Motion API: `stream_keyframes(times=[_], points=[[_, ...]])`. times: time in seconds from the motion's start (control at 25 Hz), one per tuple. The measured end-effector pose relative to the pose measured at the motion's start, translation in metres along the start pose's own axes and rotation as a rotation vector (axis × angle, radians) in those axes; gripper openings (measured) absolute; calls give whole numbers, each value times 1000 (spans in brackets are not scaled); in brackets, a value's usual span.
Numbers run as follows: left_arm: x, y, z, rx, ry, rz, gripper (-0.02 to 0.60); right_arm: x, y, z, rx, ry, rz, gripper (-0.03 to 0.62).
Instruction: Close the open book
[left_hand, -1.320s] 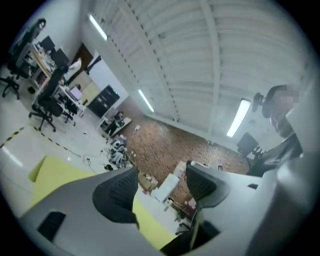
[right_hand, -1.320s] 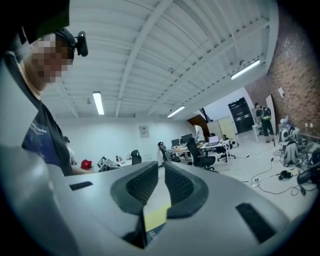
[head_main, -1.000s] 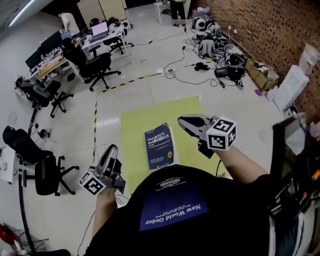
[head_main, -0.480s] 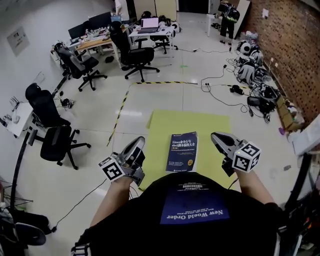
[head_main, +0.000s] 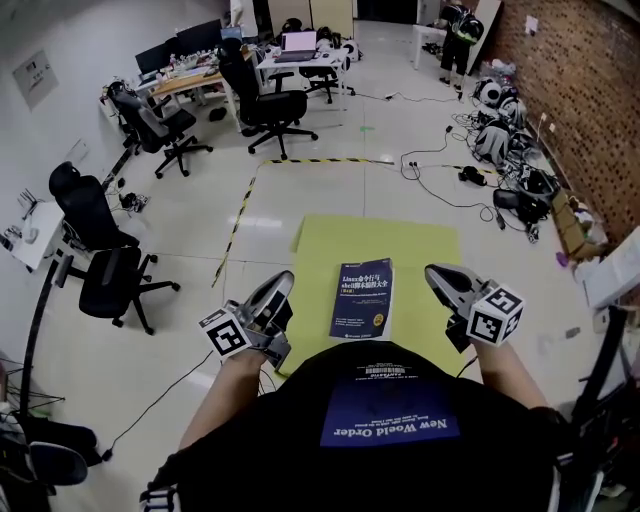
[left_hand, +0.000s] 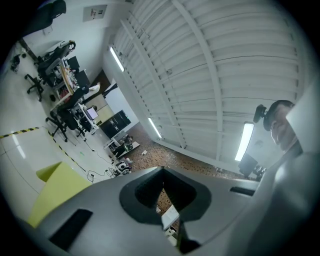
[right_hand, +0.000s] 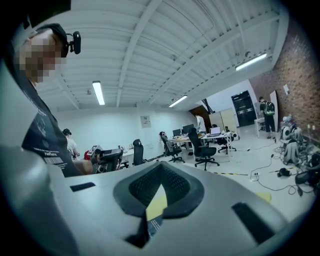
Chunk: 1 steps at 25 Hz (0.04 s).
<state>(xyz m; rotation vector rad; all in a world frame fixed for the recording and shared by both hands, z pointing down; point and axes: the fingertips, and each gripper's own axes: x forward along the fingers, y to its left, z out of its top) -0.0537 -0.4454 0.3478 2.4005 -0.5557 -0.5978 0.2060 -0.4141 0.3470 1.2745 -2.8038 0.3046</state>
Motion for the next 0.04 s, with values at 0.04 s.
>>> stream_keyframes(times=[0.04], points=[[1,0,-1,-3,2,0,8,0,0,1,-3,1,1,-17]])
